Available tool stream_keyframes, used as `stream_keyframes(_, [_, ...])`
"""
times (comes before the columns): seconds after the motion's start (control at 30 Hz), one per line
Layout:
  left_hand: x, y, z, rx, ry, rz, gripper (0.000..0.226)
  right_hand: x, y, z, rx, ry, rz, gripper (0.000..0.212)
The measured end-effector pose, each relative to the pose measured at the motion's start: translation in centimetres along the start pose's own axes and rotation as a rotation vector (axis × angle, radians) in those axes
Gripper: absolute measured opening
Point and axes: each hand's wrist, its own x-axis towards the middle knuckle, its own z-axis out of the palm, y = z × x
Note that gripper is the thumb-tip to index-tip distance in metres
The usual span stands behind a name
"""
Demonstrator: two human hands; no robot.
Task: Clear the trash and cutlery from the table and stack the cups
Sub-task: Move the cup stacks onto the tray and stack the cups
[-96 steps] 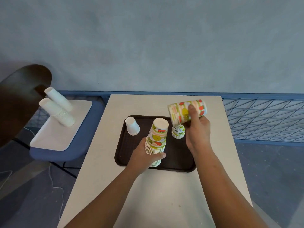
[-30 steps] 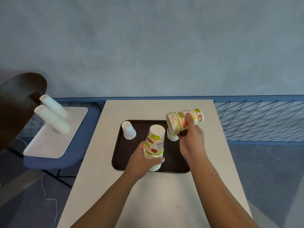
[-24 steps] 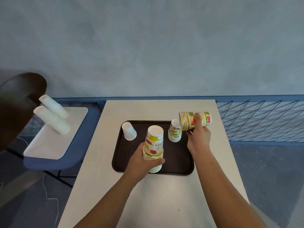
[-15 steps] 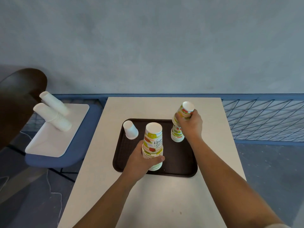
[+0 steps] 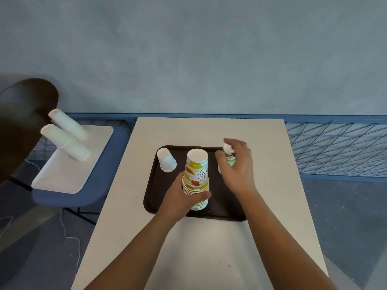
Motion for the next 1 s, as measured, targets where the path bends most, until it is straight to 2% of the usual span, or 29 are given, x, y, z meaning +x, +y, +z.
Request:
stream_keyframes(0.07, [-0.1, 0.2, 0.1, -0.013, -0.025, 0.009, 0.070, -1.3, -2.8, -1.2, 0.195, -0.247, 0.026, 0.049])
stream_keyframes(0.1, [-0.1, 0.3, 0.1, -0.006, -0.033, 0.015, 0.071, -1.8, -3.6, -1.5, 0.214, -0.383, 0.031, 0.049])
stream_keyframes(0.17, [-0.1, 0.6, 0.2, 0.026, -0.040, 0.033, 0.078, -2.5, -3.8, -1.4, 0.070, -0.514, -0.011, 0.052])
stream_keyframes(0.27, [-0.3, 0.7, 0.4, 0.040, -0.042, 0.058, 0.085, -2.8, -3.8, -1.2, -0.040, -0.467, -0.051, 0.056])
stream_keyframes(0.67, [-1.7, 0.8, 0.1, 0.024, -0.083, 0.089, 0.069, -3.1, -5.3, -2.2, 0.004, -0.349, -0.085, 0.048])
stream_keyframes(0.9, [-1.9, 0.8, 0.2, 0.030, -0.070, 0.068, 0.076, -2.9, -5.8, -2.7, 0.134, -0.250, -0.042, 0.039])
stream_keyframes(1.0, [-2.0, 0.8, 0.3, 0.045, -0.055, 0.041, 0.072, -2.6, -6.0, -2.9, 0.220, -0.167, 0.024, 0.031])
